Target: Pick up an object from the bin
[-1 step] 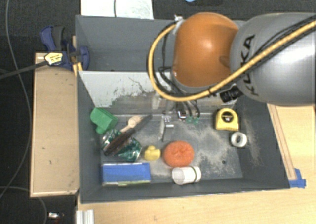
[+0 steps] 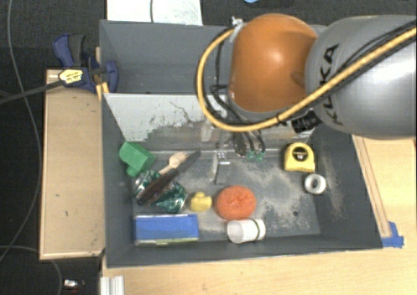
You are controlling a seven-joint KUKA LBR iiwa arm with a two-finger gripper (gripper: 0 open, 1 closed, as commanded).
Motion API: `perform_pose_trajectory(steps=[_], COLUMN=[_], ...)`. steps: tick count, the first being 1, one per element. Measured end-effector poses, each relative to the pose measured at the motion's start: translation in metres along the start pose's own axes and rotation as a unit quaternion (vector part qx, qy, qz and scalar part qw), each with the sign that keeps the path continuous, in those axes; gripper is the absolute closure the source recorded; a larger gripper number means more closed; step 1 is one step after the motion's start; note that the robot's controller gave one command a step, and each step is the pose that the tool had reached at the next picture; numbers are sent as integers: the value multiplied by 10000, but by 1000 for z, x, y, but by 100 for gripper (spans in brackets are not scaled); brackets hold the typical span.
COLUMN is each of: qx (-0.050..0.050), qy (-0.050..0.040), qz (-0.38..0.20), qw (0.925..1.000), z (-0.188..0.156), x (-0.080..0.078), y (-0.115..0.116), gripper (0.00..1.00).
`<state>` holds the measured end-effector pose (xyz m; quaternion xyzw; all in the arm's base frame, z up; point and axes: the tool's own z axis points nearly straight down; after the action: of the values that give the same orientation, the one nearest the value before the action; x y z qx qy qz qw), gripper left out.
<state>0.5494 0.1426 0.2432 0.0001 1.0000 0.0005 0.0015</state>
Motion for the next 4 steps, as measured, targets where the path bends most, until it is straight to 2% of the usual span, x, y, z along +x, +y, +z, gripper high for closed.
perform_pose_trajectory(steps=[1, 2, 3, 4], qx=[-9, -14, 2, -54], qy=[-21, -93, -1, -57], qz=[-342, -1360, -1516, -1005], qw=[9994, 9907, 9884, 9949], z=[88, 81, 126, 167], x=[-5, -8, -2, 12], y=[54, 108, 110, 98], gripper=[0, 0, 0, 0])
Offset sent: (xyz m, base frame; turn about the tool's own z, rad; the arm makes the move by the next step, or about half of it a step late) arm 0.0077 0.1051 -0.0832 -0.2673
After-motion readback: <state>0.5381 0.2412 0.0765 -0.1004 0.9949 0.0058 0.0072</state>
